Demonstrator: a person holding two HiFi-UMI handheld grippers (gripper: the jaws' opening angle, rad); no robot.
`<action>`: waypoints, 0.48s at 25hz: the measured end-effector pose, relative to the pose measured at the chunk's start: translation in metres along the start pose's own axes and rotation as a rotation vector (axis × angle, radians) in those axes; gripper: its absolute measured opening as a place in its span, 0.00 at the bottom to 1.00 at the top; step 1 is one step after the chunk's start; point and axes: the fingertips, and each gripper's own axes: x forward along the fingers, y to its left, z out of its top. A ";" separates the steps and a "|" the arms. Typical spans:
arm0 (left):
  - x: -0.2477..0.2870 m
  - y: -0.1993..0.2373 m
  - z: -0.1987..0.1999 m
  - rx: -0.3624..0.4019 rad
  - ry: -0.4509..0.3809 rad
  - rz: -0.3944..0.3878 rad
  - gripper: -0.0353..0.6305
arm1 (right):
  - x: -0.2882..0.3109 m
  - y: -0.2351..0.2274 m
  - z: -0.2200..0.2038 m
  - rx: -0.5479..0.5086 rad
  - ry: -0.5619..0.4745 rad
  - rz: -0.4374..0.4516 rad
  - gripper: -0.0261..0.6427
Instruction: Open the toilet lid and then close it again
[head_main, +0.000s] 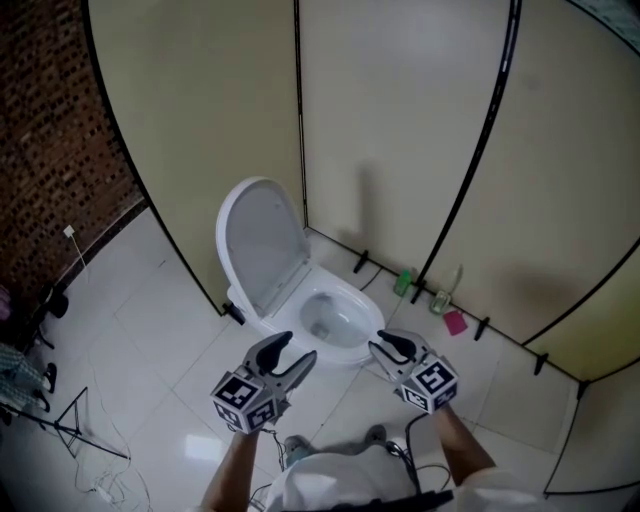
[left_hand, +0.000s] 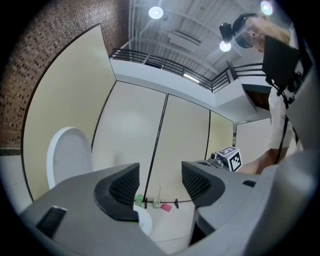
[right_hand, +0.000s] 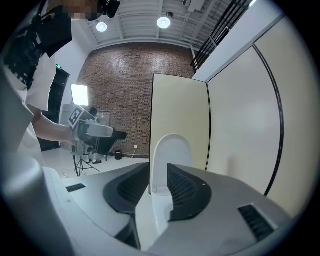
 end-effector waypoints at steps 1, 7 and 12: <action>0.001 0.000 -0.001 0.013 0.010 0.010 0.44 | -0.001 -0.001 0.000 -0.001 -0.004 0.002 0.20; 0.001 0.003 -0.002 -0.014 -0.016 0.048 0.44 | -0.005 -0.004 -0.001 0.011 -0.006 0.006 0.20; 0.006 0.004 -0.001 -0.020 -0.035 0.090 0.44 | -0.009 -0.011 -0.004 0.018 0.007 0.023 0.20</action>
